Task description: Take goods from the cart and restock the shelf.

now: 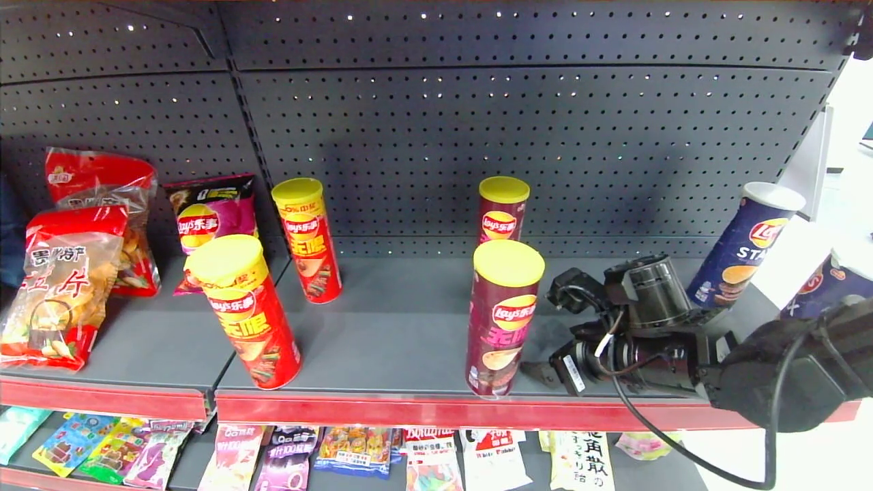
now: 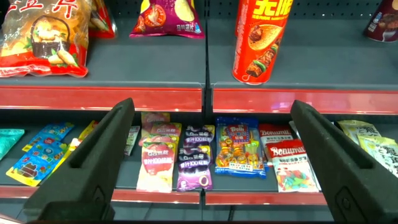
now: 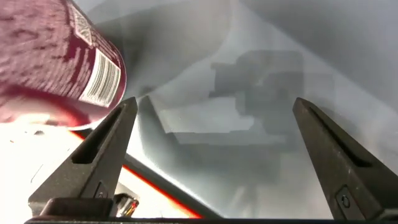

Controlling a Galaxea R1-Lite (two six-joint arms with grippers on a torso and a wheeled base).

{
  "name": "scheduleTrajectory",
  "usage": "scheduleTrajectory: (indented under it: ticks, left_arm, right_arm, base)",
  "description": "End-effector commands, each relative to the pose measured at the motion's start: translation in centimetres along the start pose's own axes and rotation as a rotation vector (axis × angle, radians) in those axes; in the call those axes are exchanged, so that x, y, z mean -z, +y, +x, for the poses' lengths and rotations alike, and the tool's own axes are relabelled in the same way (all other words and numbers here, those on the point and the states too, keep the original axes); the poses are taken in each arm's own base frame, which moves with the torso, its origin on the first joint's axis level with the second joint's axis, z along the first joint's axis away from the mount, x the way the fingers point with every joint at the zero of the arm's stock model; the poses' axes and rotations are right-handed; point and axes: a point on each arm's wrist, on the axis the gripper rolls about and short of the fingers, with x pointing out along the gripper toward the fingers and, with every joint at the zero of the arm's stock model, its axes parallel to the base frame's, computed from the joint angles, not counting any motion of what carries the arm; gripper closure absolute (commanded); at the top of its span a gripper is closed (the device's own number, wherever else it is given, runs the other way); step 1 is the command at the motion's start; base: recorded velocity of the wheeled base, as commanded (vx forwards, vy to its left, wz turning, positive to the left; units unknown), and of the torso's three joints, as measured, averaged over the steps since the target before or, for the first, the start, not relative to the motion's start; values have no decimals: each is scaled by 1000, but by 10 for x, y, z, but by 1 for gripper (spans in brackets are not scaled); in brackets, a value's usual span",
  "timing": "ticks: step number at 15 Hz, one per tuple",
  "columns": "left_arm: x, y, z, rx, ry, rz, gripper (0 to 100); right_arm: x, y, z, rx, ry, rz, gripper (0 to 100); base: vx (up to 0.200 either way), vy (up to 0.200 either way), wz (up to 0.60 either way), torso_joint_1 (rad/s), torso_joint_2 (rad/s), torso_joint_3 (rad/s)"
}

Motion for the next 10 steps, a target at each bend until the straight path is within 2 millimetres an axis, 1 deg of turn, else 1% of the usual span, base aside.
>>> scheduleTrajectory:
  ticks: [1, 2, 3, 4, 5, 7, 8, 9, 10]
  left_arm:
    - [0, 0, 0, 0, 1, 0, 0]
    - [0, 0, 0, 0, 1, 0, 0]
    - [0, 0, 0, 0, 1, 0, 0]
    - [0, 0, 0, 0, 1, 1, 0]
    - [0, 0, 0, 3, 1, 2, 0]
    - [0, 0, 0, 11, 1, 3, 0]
    - [0, 0, 0, 9, 1, 3, 0]
    - [0, 0, 0, 12, 2, 3, 0]
    - [0, 0, 0, 22, 3, 3, 0]
  right_arm:
    - [-2, -3, -26, 18, -52, 6, 0]
    - [0, -2, -47, 19, -93, 25, 0]
    - [0, 1, -64, 13, -131, 36, 0]
    - [2, 3, -76, 16, -156, 40, 0]
    - [5, 6, -95, 33, -201, 39, 0]
    - [15, 10, -143, 27, -333, 31, 0]
    - [17, 9, -153, 34, -368, 32, 0]
    - [25, 5, -182, 68, -466, 50, 0]
    - [32, 1, -205, 93, -548, 64, 0]
  base:
    - [0, 0, 0, 0, 0, 0]
    - [0, 0, 0, 0, 0, 0]
    - [0, 0, 0, 0, 0, 0]
    - [0, 0, 0, 0, 0, 0]
    - [0, 0, 0, 0, 0, 0]
    - [0, 0, 0, 0, 0, 0]
    - [0, 0, 0, 0, 0, 0]
    - [0, 0, 0, 0, 0, 0]
    - [0, 0, 0, 0, 0, 0]
